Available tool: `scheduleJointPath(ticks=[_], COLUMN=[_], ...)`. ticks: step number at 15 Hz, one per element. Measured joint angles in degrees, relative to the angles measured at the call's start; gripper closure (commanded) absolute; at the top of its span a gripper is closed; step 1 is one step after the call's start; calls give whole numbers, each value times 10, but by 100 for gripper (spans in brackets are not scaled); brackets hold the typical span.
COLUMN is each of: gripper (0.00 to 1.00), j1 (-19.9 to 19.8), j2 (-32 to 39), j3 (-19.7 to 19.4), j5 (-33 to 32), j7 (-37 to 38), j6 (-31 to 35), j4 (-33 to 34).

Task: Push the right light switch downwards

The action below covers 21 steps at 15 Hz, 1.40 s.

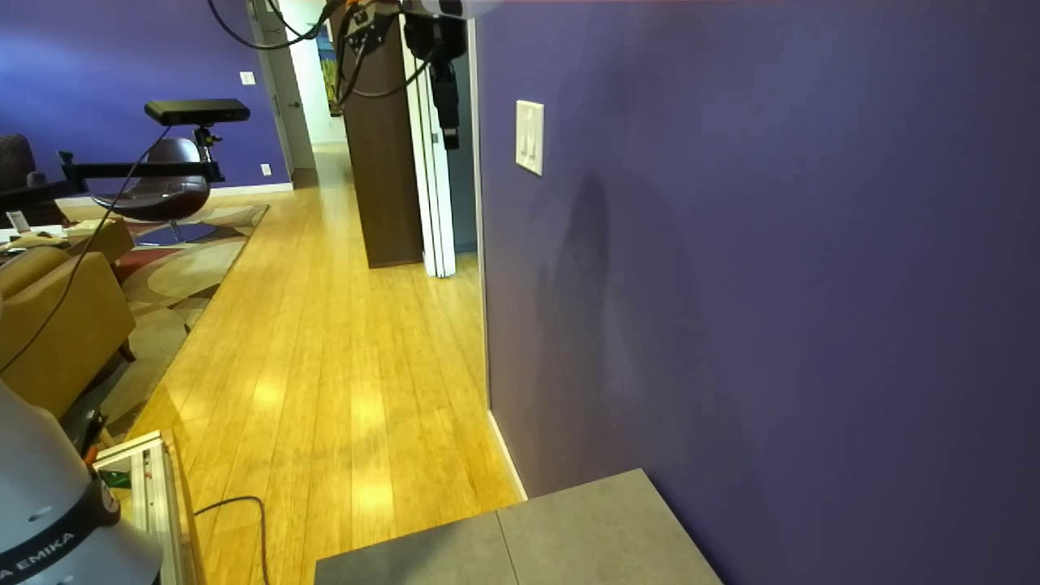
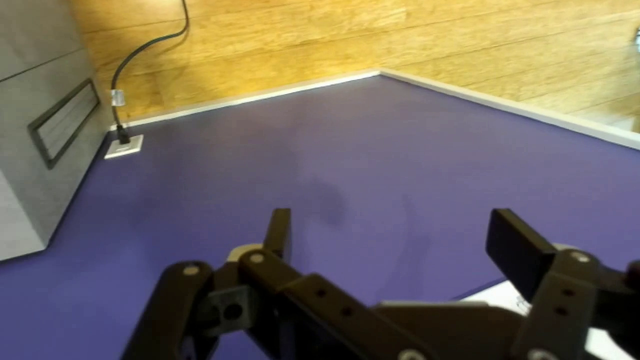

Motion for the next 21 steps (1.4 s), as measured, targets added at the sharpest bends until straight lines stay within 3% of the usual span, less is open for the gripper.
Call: scheduleJointPath(ticks=[7, 11, 21], gripper=[0, 0, 0], j1=[0, 1, 2], j2=[-50, -70, -71], j3=[30, 20, 18], j5=[-123, -121, -121], j7=[24, -62, -74], j6=[-5, 19, 21], j4=[28, 29, 29])
